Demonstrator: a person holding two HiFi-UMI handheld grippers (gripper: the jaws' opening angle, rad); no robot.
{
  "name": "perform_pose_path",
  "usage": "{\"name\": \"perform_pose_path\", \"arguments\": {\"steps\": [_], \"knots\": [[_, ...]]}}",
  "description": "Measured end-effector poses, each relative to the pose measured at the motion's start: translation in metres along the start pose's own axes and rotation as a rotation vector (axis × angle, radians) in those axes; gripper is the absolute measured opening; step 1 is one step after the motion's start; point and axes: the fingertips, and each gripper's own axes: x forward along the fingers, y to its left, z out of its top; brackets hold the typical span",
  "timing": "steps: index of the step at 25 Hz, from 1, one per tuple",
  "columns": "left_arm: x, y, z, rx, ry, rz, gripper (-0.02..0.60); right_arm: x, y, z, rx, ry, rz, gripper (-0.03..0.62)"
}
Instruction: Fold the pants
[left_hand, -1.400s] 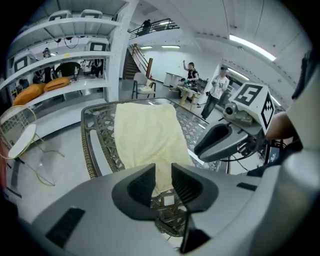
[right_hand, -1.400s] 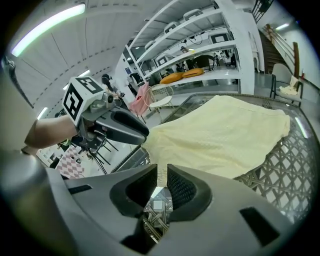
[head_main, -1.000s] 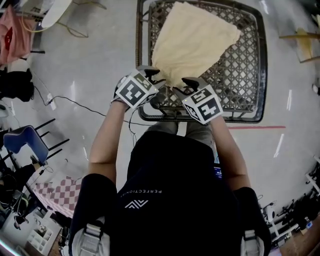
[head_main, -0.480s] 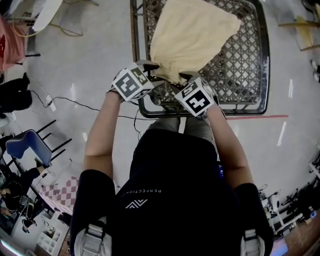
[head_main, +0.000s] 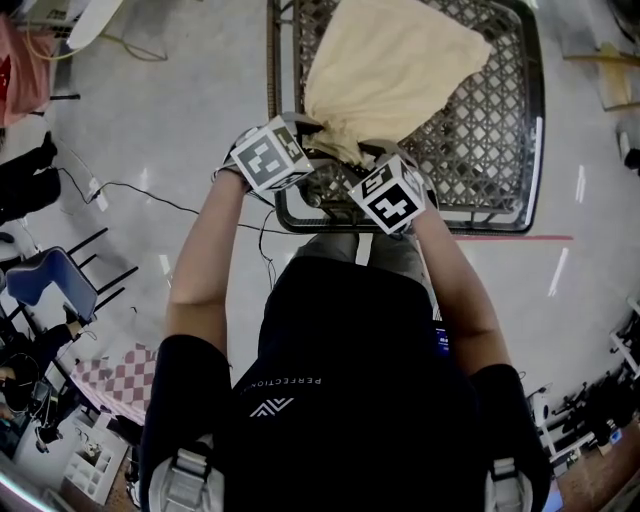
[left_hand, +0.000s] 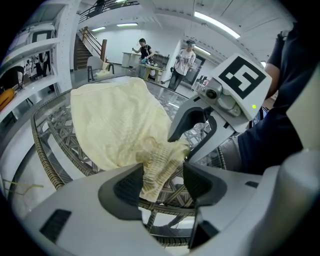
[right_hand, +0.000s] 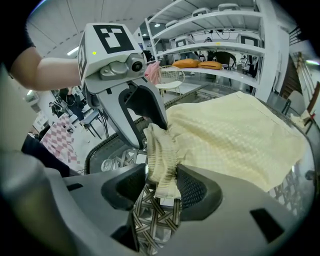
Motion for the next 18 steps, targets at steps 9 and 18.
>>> {"name": "perform_pose_path", "arguments": {"steps": [9,18], "knots": [[0.008,0.003,-0.003,0.195,0.055,0.080,0.215,0.005,-0.001,-0.004,-0.113,0.046,-0.119,0.192],[0.013,0.008,-0.005,0.267,0.141,0.183,0.158,0.004,-0.006,-0.004,-0.088,0.091,-0.094,0.125]]}}
